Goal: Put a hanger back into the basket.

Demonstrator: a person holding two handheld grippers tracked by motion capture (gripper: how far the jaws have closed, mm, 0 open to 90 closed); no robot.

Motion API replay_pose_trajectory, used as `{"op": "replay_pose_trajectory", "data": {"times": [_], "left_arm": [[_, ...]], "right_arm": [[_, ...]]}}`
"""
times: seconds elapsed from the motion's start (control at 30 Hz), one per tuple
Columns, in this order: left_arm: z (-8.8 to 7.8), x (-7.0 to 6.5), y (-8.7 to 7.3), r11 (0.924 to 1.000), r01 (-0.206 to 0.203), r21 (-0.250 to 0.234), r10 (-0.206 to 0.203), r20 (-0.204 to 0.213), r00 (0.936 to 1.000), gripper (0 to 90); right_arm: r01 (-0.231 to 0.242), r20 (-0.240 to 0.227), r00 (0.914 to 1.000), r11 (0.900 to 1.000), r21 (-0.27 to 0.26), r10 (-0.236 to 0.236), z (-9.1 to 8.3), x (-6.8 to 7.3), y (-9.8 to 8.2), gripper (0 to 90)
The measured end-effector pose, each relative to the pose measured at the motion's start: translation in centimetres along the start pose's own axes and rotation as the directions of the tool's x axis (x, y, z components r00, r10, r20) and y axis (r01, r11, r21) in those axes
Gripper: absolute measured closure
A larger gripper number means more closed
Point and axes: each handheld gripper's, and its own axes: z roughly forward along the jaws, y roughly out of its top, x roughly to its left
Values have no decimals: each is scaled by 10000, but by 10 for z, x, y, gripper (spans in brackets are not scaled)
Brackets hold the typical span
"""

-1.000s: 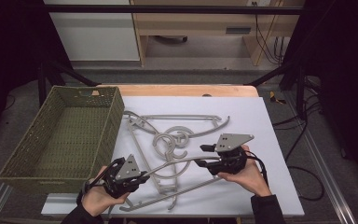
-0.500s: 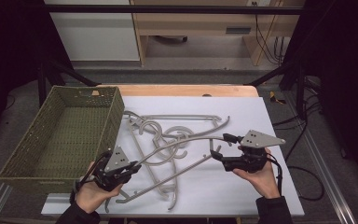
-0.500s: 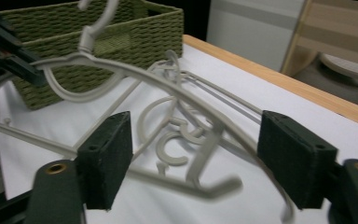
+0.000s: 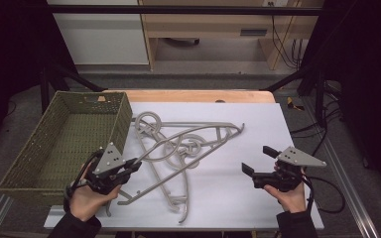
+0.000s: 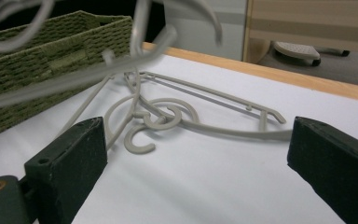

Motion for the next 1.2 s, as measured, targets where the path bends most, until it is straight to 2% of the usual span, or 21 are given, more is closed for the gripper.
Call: {"op": "replay_pose_trajectory", "data": {"times": [0.23,0.4,0.6,0.73,0.87,0.93,1.0,1.07,1.2], "left_arm": [[-10,12,17,9999,-56,-144,50,-414,9991,826],[-16,31,26,9999,-54,-128,46,-584,9983,825],[-20,59,27,9990,424,-153,-436,-906,9949,825],[-25,77,26,9981,614,-35,-613,-1308,9895,825],[-34,94,25,9983,573,97,-549,-1658,9846,825],[-37,101,25,9975,703,-9,-692,-1873,9799,825],[-41,109,23,9976,684,134,-642,-2056,9765,825],[-43,116,20,9959,900,2,-877,-2234,9708,825],[-47,130,11,9963,861,-58,-848,-2508,9643,825]], "right_arm": [[-176,241,9996,9998,54,174,-8,-6,-7,44],[-169,326,9993,9999,1,169,-10,-6,-7,42],[-154,413,9990,9999,36,153,-9,-5,-7,36],[-192,385,9991,9998,-10,192,-9,-6,-7,36],[-177,378,9991,9998,-1,177,-9,-6,-7,37],[-186,365,9992,9998,35,185,-8,-6,-8,37],[-164,347,9993,9999,54,162,-8,-5,-8,37],[-149,350,9993,9999,58,147,-8,-5,-8,37],[-150,358,9992,9999,3,150,-9,-6,-7,38]]}}
